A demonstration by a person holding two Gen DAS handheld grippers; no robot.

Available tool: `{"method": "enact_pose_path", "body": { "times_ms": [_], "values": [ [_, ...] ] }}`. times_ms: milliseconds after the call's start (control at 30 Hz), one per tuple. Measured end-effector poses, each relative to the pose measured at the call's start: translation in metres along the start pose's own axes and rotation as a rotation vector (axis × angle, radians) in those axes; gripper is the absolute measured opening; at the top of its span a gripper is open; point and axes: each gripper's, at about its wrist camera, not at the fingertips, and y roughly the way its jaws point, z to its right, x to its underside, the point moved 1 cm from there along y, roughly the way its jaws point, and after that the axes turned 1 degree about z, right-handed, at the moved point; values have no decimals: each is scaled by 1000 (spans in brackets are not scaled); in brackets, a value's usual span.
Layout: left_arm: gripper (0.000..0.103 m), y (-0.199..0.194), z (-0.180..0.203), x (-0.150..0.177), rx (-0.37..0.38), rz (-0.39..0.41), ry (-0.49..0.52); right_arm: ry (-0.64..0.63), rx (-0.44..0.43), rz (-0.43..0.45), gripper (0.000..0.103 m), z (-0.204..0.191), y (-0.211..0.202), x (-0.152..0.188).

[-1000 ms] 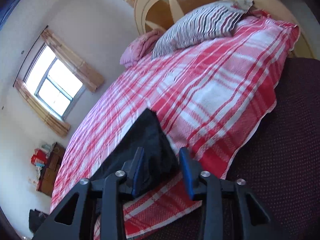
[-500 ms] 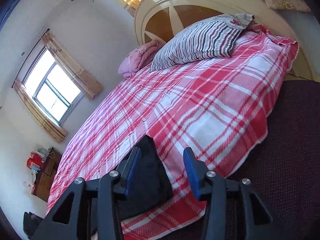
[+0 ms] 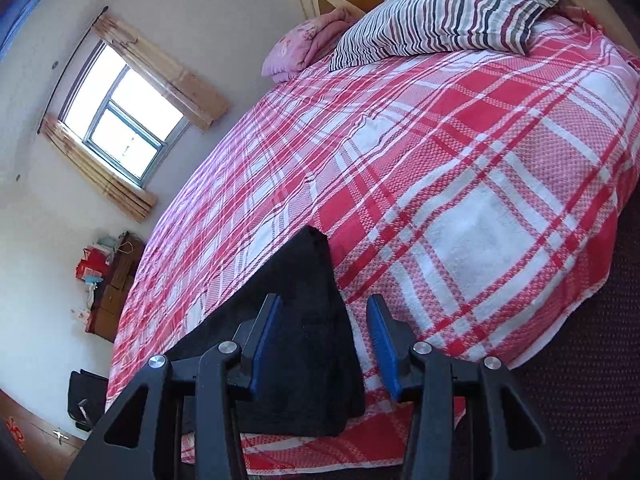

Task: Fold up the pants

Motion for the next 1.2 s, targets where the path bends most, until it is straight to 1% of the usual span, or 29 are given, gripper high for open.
{"method": "enact_pose_path", "body": {
  "times_ms": [33, 67, 133, 200, 233, 333, 400, 467, 533, 600, 700, 733, 800, 900, 967, 1100, 1200],
  "values": [
    [86, 2, -5, 2, 21, -1, -27, -19, 6, -9, 43, -5, 3, 1],
    [86, 3, -9, 3, 41, 5, -52, -78, 9, -4, 36, -10, 5, 2],
    [86, 1, -10, 3, 45, 25, -64, -136, 63, -23, 34, -21, 11, 6],
    [86, -5, -6, 0, 44, 59, -36, -147, 88, -27, 17, -25, 12, 6],
    [86, -10, -4, 0, 40, 79, -19, -130, 70, -22, 12, -24, 10, 5],
    [86, -15, -8, -1, 30, 87, -9, -101, 26, 27, 12, -25, -4, 2],
    [86, -16, -16, 1, 20, 80, -23, -111, 12, 55, 11, -38, -15, 3],
    [86, -18, -25, 3, 18, 81, -42, -164, 15, 85, 11, -63, -26, 5],
    [86, -18, -34, 6, 33, 77, -76, -221, 3, 106, 11, -92, -34, 10],
    [86, -14, -39, 8, 45, 60, -99, -308, -4, 127, 11, -132, -39, 17],
    [86, -9, -40, 12, 78, 47, -130, -406, -19, 126, 11, -183, -36, 33],
    [87, -8, -37, 13, 100, 43, -134, -444, -29, 118, 11, -203, -31, 41],
    [92, -7, -32, 13, 104, 41, -115, -507, -59, 93, 11, -235, -20, 57],
    [92, -6, -22, 14, 107, 33, -73, -599, -115, 34, 11, -284, 6, 87],
    [95, -4, -17, 15, 120, 36, -66, -645, -142, -8, 11, -309, 25, 106],
    [101, -3, -9, 17, 120, 45, -45, -706, -179, -91, 10, -346, 65, 141],
    [103, -2, -2, 19, 116, 48, -23, -742, -198, -144, 10, -368, 90, 168]
  ]
}}
